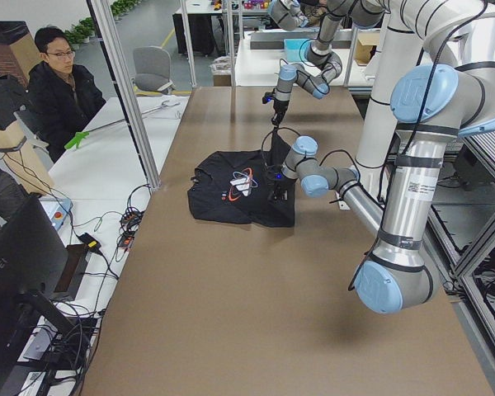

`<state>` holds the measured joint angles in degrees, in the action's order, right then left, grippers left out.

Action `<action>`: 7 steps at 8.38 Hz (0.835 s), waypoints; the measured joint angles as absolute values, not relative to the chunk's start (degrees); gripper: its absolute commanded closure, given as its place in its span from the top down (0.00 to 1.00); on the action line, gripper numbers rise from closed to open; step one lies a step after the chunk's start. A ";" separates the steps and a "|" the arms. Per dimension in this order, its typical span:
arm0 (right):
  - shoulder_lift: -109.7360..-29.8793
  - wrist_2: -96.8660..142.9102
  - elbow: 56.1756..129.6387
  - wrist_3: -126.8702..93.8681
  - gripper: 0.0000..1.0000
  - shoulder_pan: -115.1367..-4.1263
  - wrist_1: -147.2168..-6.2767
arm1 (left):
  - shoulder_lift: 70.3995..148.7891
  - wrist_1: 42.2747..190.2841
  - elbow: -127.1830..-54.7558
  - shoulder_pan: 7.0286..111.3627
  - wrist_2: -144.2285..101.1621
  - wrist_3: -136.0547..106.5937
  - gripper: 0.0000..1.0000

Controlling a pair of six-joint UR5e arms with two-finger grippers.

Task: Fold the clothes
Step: 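Lift the hem with both grippers and fold it toward the collar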

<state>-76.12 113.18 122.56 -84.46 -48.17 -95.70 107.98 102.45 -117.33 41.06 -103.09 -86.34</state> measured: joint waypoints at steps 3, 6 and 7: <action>-71.60 113.62 116.69 -81.06 0.00 -52.16 -95.85 | 109.89 102.57 -114.71 44.05 -103.67 -86.08 0.00; -65.28 113.13 107.36 -77.58 0.00 -54.28 -95.29 | 117.68 103.31 -104.42 46.62 -103.65 -85.83 0.00; -62.58 112.35 102.87 -76.27 0.00 -54.78 -94.43 | 121.08 103.91 -99.84 47.50 -103.63 -84.99 0.00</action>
<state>-62.58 112.35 102.87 -76.27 -54.78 -94.43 121.08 103.91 -99.84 47.50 -103.63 -84.99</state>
